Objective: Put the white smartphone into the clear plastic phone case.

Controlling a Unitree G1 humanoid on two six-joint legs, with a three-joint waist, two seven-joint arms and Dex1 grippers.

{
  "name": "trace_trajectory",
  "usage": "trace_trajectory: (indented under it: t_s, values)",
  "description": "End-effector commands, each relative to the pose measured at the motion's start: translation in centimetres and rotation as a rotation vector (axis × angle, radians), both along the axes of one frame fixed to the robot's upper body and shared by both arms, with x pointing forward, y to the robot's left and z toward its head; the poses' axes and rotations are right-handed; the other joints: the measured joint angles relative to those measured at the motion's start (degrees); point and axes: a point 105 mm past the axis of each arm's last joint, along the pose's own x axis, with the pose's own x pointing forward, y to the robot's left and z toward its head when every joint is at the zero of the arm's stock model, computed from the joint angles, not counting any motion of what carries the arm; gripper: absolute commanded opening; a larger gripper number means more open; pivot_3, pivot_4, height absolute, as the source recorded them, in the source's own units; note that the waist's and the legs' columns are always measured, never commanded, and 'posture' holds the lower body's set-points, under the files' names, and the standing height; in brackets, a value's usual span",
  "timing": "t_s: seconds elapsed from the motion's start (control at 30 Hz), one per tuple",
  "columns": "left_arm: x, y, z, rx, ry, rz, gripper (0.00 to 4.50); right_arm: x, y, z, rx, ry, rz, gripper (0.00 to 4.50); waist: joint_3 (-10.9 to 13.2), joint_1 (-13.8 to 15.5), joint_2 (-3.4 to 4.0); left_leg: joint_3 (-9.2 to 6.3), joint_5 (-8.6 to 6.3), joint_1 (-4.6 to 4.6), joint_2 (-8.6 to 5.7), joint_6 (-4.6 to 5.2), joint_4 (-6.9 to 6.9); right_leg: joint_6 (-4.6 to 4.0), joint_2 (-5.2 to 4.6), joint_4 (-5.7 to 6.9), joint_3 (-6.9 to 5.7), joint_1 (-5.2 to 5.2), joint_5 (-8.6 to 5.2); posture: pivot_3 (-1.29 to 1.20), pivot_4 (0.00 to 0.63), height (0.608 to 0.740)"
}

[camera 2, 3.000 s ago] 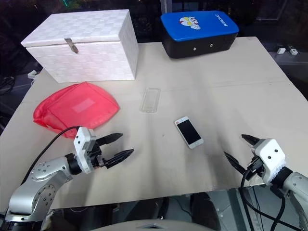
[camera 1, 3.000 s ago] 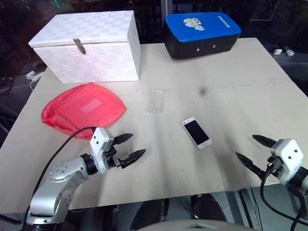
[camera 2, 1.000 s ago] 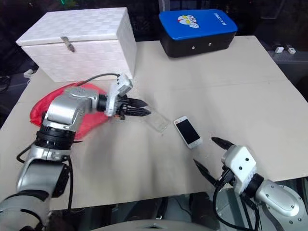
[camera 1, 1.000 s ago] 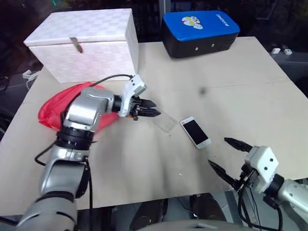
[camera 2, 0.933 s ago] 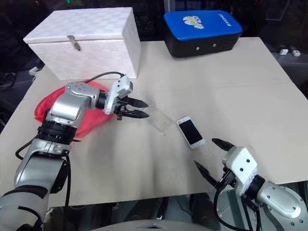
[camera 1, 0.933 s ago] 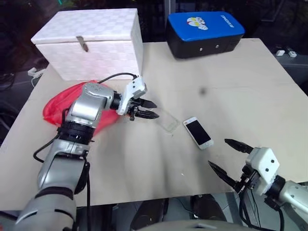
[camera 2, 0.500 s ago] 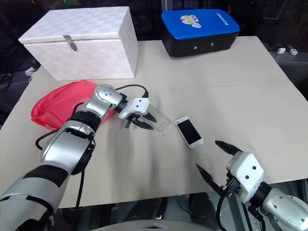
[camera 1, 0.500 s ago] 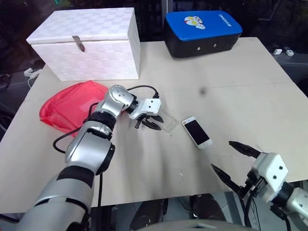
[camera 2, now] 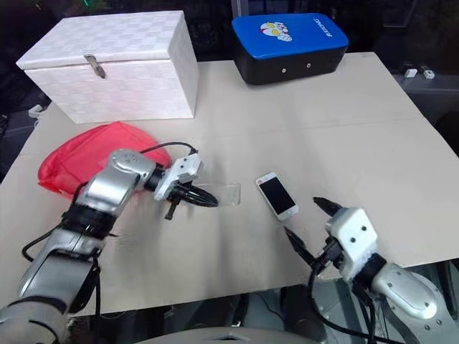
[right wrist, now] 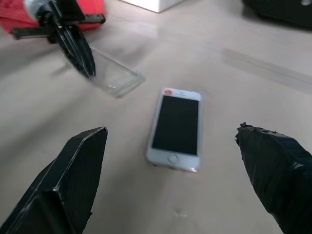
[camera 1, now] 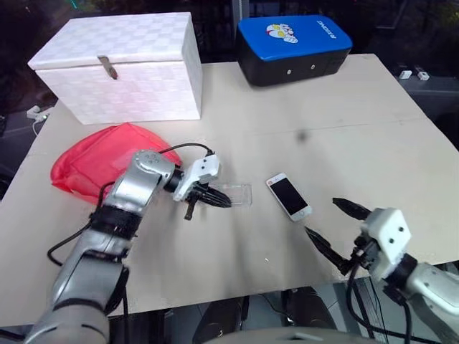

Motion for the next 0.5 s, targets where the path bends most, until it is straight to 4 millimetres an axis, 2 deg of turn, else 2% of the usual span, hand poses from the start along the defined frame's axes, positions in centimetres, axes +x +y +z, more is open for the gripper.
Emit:
trace_trajectory:
  t_s: [0.03, 0.13, 0.23, 0.27, 0.37, 0.5]
  values:
    - [-1.5, -1.7, 1.1, -0.031, -0.035, 0.034, 0.11, 0.7, 0.7, -0.2, 0.003, 0.024, 0.002, 4.5, 0.0, 0.5, 0.01, 0.01, 0.0, 0.01, 0.0, 0.0, 0.0, 0.0, 0.0, -0.01, 0.0, 0.01, 0.0, 0.0, 0.15, 0.74]
    - [-1.4, -3.0, 0.1, -0.04, -0.045, 0.078, 0.11, 2.6, 0.5, -1.8, -0.003, 0.097, -0.04, 4.5, 0.0, 1.0, 0.0, -0.01, 0.0, 0.04, 0.0, -0.01, -0.02, -0.01, 0.01, -0.02, -0.04, 0.04, 0.0, 0.0, 0.15, 0.74]
    - [-1.7, -3.7, 0.1, -0.061, -0.063, 0.06, 0.11, 4.1, 0.8, -2.2, -0.031, 0.101, -0.039, 4.5, 0.0, 1.2, 0.01, 0.04, 0.0, 0.05, -0.01, -0.01, -0.02, -0.01, 0.01, 0.0, -0.01, 0.03, 0.01, 0.0, 0.15, 0.74]
    - [-1.5, -3.7, 0.2, -0.075, -0.077, 0.078, 0.48, 4.5, 1.0, -2.2, -0.035, 0.099, -0.038, 4.5, 0.0, 1.2, 0.02, 0.06, 0.0, 0.03, -0.01, -0.01, -0.03, -0.01, 0.01, 0.0, 0.01, 0.0, 0.01, 0.0, 0.15, 0.74]
    - [-1.5, -3.5, 1.0, -0.136, -0.084, 0.098, 0.93, 5.4, 1.4, -2.4, -0.047, 0.101, -0.042, 4.5, 0.0, 0.9, 0.03, 0.08, 0.01, 0.04, 0.0, -0.02, -0.11, -0.02, 0.01, -0.01, 0.04, -0.05, 0.01, 0.0, 0.15, 0.74]
    - [-3.0, -2.0, 2.7, -0.253, -0.099, 0.096, 2.73, 6.3, 2.3, -3.3, -0.072, 0.14, -0.031, 4.5, 0.0, 0.2, 0.04, 0.14, 0.01, 0.02, 0.0, -0.02, -0.14, -0.02, 0.0, -0.03, 0.09, -0.12, 0.01, 0.0, 0.15, 0.74]
